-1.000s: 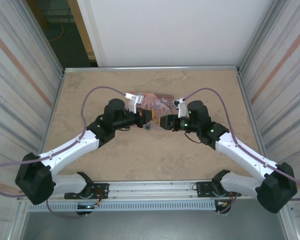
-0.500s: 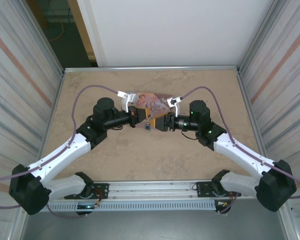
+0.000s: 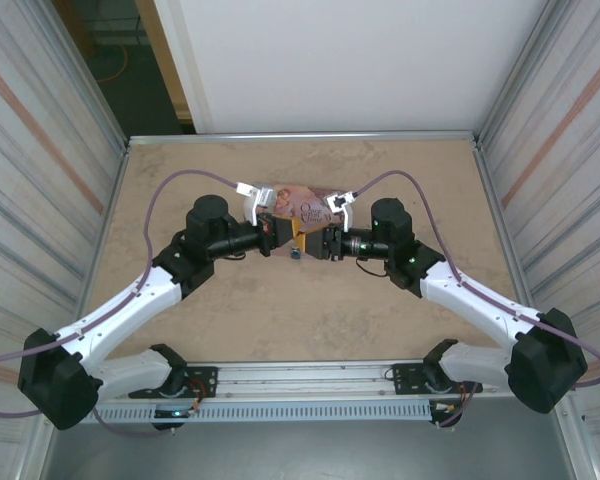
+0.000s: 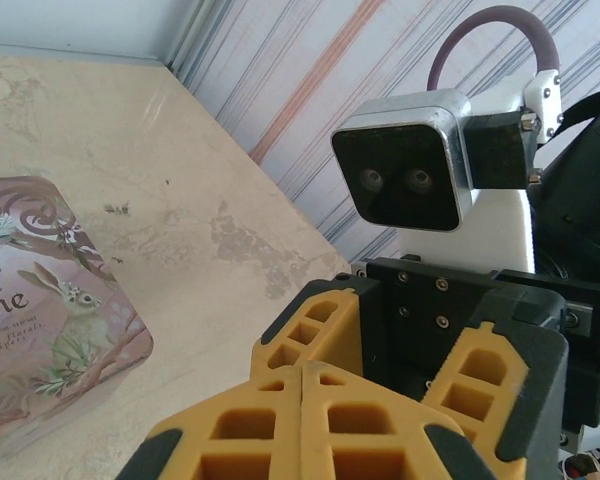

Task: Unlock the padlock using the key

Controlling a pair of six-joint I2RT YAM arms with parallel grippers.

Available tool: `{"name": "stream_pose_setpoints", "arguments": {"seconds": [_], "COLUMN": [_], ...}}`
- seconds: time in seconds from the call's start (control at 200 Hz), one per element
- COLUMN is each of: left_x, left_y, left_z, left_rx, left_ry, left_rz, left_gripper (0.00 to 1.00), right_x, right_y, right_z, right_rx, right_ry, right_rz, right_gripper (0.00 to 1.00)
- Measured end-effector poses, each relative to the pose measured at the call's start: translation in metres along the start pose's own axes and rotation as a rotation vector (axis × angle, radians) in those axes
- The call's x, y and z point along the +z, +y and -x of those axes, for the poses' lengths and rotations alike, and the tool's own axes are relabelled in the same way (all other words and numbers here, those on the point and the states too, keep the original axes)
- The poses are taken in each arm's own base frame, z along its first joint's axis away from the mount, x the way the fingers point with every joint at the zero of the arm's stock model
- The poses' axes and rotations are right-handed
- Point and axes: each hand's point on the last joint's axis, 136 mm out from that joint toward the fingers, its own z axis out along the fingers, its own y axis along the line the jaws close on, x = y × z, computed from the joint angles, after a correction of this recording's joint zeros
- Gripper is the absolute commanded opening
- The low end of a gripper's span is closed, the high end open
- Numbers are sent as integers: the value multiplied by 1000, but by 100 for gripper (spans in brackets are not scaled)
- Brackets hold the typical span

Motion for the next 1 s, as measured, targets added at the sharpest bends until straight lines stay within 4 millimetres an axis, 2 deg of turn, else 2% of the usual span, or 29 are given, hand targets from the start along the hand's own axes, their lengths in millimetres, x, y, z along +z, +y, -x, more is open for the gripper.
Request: {"name": "stream_pose_setpoints", "arguments": {"seconds": [0.13,0.381,0.501,0.666,0.812,0.997], "left_x": [0,0,0,-1,-9,-37], "left_y": [-1,0,0,-1,2,8], "left_z": [2,3,3,3,7,15], "left_rx": [6,5,5,4,18,65], "left_ry": [-9,-11,-10,-12,-28,-91], "left_rz": [-5,-2,-2,-2,26,122], "left_gripper": [0,0,0,32,46,65], "right_x": [0,0,0,-3,-6,-15], "right_y": [-1,-3,-4,-6,-15,-42], "right_z": [0,1,1,0,-6,-10], "right_rx": [1,-1,2,-10,-11,22], "right_ry": [-2,-8,-8,-8,10,23], "right_rz": [-4,-15,-22,-42,-89,-193], "right_gripper": [27,1,0,0,0,0]}}
